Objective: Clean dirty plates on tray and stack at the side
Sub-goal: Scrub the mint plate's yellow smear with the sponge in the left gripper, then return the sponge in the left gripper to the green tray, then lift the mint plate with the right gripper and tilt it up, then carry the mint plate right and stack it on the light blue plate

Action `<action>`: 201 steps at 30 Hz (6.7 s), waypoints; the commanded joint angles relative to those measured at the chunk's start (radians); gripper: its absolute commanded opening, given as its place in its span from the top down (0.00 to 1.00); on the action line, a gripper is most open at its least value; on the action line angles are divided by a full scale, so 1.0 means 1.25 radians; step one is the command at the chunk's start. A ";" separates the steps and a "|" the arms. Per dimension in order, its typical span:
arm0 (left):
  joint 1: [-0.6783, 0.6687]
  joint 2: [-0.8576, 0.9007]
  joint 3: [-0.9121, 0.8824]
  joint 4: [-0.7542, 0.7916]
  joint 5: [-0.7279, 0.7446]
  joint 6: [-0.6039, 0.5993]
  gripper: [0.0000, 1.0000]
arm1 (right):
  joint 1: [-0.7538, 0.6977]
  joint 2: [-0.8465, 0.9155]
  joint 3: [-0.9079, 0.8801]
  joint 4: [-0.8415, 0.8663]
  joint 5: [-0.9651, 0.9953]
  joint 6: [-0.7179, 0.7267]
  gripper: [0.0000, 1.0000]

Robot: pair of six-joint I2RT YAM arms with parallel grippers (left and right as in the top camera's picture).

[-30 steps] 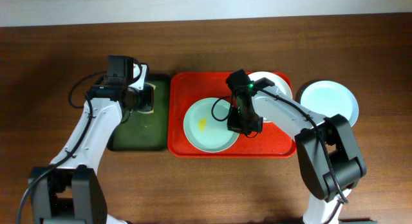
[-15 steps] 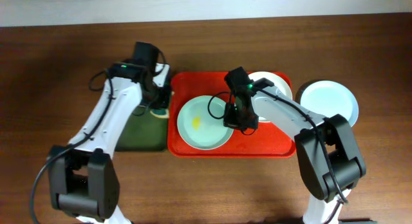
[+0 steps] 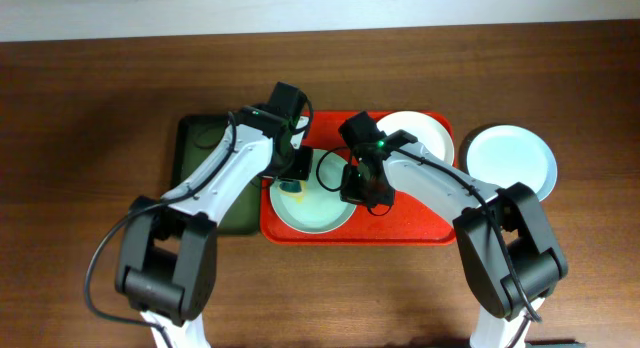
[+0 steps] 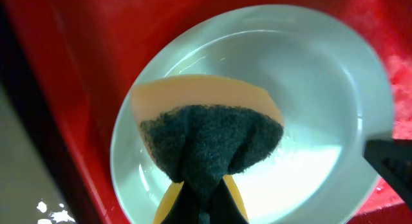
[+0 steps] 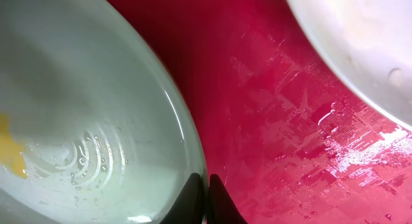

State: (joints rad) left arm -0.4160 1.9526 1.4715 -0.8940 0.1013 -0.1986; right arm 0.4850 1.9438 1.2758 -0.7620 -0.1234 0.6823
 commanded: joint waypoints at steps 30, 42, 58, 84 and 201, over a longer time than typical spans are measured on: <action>0.044 0.033 -0.026 0.060 0.047 0.025 1.00 | 0.005 -0.005 -0.017 -0.003 0.025 0.005 0.95; 0.019 0.204 -0.026 0.093 0.341 0.017 1.00 | 0.005 -0.005 -0.017 -0.003 0.025 0.005 0.95; 0.040 -0.035 -0.011 0.013 0.089 0.010 1.00 | 0.005 -0.005 -0.017 -0.006 0.021 0.005 0.96; 0.179 -0.138 -0.046 -0.030 -0.152 0.010 1.00 | 0.005 -0.005 -0.017 -0.006 0.022 0.002 0.95; 0.318 0.001 -0.133 0.054 -0.132 -0.038 1.00 | 0.358 0.099 0.605 0.266 0.883 -0.645 0.96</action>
State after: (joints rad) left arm -0.0246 1.9491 1.3060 -0.8257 -0.0746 -0.2321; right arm 0.9211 2.0808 2.0068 -0.4355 0.9504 -0.1165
